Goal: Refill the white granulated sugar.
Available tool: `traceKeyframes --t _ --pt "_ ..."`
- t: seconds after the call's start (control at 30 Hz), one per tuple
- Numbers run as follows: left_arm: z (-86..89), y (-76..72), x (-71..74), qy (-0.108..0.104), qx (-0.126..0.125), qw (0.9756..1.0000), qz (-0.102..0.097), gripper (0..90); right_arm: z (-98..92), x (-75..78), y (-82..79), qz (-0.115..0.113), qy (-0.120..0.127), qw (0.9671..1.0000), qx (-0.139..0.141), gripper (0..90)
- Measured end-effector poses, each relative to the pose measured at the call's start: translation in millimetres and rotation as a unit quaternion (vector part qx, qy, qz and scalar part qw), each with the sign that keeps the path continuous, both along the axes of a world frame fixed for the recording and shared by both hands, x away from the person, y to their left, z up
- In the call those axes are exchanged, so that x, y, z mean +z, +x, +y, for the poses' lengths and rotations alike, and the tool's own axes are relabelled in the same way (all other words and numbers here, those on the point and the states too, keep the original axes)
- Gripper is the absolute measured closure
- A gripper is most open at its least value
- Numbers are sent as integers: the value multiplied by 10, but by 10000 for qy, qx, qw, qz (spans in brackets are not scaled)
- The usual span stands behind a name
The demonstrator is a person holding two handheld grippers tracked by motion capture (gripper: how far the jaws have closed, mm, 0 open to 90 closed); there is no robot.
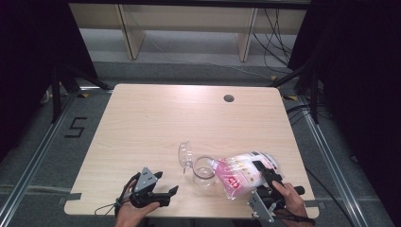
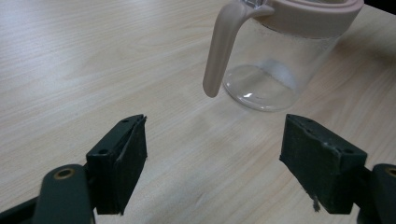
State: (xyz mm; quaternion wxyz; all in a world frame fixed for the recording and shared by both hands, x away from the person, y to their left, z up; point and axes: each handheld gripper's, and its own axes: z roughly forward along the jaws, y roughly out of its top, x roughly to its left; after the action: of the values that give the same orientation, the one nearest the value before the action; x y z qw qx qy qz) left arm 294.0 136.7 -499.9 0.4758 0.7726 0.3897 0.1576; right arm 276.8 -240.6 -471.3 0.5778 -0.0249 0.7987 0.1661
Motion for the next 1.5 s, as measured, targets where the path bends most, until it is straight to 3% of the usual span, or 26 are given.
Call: traceKeyframes --t 0.1,0.13,0.17,0.2,0.23,0.27,0.3,0.33,0.37,0.43,0.47,0.5,0.57,0.7,0.77,0.8,0.83,0.87,1.03,1.13,1.17,1.23,1.33,1.37,1.43,1.5 --pt "-1 1 2 7 0 10000 8 221 -1 19 9 -43 -102 9999 40 498" --pt "-5 0 2 19 15 10000 -1 221 4 45 17 -92 -296 9995 108 498" --pt "-5 3 1 18 -1 10000 4 221 2 8 5 -11 -29 10000 -12 499" --pt "-4 6 1 38 -11 10000 -7 221 11 43 20 -116 -247 9996 98 499" --pt "-6 4 0 34 -6 10000 10 222 14 13 5 -7 -55 10000 -27 499" --pt "-6 4 1 37 -11 10000 9 222 22 56 23 -158 -353 9992 118 500" --pt "-7 2 2 28 -10 10000 6 222 29 24 10 -62 -190 9998 12 500" --pt "-5 3 2 30 -20 10000 3 222 39 39 24 -65 -346 9993 115 500" --pt "-5 2 2 28 -24 10000 -4 222 41 15 14 16 -194 9998 36 500" --pt "-6 2 2 34 -22 10000 0 222 57 64 19 -250 -497 9983 143 501" --pt "-5 2 2 40 -28 10000 0 222 58 28 4 -137 -304 9994 23 501" --pt "-6 1 2 34 -31 10000 1 222 62 21 1 -127 -333 9994 -8 502" --pt "-6 -3 6 60 -16 10000 -2 222 73 69 22 -356 -694 9968 150 502" --pt "-9 1 1 31 -31 10000 -2 222 82 16 -6 -300 -560 9980 -48 504" --pt "-13 -2 1 34 -44 10000 -3 222 102 63 17 -486 -965 9940 165 505" --pt "-13 -2 1 34 -44 10000 -3 222 108 68 9 -526 -997 9935 155 505" --pt "-14 -1 -1 29 -36 10000 -1 222 93 -7 -4 -344 -513 9981 7 506" --pt "-13 0 -1 33 -35 10000 -2 222 111 42 1 -485 -881 9949 89 506" --pt "2 4 3 127 -49 9999 -14 222 143 83 19 -581 -1128 9917 187 508" --pt "-16 -2 -5 20 5 10000 8 222 153 88 14 -601 -1191 9909 167 509" --pt "-5 1 0 109 -37 9999 -13 222 158 59 19 -536 -1063 9929 86 510" --pt "-17 -2 -6 19 -1 10000 6 222 165 64 16 -565 -1044 9929 93 511" --pt "-9 0 -2 102 -5 9999 -2 222 184 104 17 -658 -1341 9886 184 513" --pt "-7 1 -1 121 -16 9999 -10 223 175 68 12 -571 -1139 9918 97 513" --pt "-7 -1 0 132 -19 9999 -16 223 187 118 25 -701 -1478 9863 230 514" --pt "-10 0 -2 116 -7 9999 4 222 178 81 21 -610 -1262 9901 109 515"
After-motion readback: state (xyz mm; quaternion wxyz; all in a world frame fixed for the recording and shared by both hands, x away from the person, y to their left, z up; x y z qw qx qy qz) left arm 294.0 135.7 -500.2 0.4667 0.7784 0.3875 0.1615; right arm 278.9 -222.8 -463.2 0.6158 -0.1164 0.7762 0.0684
